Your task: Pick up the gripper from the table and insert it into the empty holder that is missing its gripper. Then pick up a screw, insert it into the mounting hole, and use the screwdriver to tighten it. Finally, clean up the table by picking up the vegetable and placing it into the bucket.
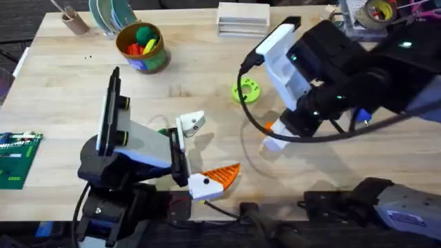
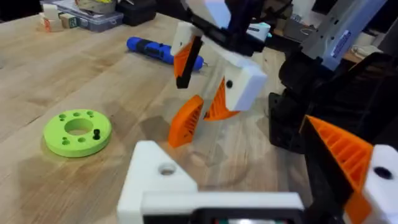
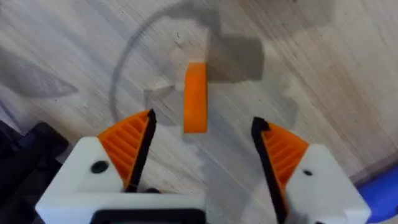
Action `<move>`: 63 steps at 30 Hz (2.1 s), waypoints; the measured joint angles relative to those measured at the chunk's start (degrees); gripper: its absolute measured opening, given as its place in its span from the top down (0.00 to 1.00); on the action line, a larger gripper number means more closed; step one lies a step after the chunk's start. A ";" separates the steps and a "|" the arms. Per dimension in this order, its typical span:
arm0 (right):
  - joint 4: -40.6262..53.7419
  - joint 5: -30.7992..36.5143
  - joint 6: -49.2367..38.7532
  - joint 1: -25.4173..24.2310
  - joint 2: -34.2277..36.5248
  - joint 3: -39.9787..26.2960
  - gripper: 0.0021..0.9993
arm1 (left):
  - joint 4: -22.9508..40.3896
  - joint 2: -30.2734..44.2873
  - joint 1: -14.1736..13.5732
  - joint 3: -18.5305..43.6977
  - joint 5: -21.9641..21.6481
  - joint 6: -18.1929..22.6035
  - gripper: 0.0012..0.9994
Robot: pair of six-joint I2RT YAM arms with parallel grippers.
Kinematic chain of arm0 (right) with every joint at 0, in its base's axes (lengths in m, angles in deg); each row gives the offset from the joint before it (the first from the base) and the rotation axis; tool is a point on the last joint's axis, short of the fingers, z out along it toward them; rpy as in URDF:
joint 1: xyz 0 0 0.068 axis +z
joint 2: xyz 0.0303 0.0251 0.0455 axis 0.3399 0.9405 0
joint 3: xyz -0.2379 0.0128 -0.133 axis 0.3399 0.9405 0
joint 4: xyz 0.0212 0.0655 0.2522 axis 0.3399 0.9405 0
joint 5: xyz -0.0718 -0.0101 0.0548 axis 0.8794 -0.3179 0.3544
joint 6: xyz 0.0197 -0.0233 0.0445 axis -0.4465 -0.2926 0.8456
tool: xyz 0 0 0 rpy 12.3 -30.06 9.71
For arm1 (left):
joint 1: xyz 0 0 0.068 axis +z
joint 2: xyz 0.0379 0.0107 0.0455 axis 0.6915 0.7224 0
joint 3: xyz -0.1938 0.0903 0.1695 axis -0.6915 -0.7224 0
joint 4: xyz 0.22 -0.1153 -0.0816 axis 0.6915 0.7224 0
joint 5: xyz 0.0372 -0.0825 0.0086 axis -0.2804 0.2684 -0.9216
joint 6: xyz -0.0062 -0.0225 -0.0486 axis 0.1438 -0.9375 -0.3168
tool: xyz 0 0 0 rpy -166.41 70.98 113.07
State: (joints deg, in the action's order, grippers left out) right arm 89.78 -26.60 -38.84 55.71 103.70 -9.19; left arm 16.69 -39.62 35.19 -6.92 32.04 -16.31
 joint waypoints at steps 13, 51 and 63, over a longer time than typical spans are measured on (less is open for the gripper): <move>-2.00 -1.29 -0.21 0.00 4.80 0.00 0.21 | 0.00 -0.02 0.00 0.00 0.00 0.00 0.01; -1.76 -1.31 -0.30 0.00 6.42 -0.07 0.98 | 0.00 0.00 0.00 0.00 0.00 0.00 0.01; 2.79 -1.33 -0.12 0.00 -4.31 -2.87 0.98 | 0.00 0.00 0.00 0.00 0.00 0.00 0.01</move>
State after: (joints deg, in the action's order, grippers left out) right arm 92.57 -27.93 -38.96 55.71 99.40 -12.05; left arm 16.69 -39.62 35.19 -6.92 32.04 -16.31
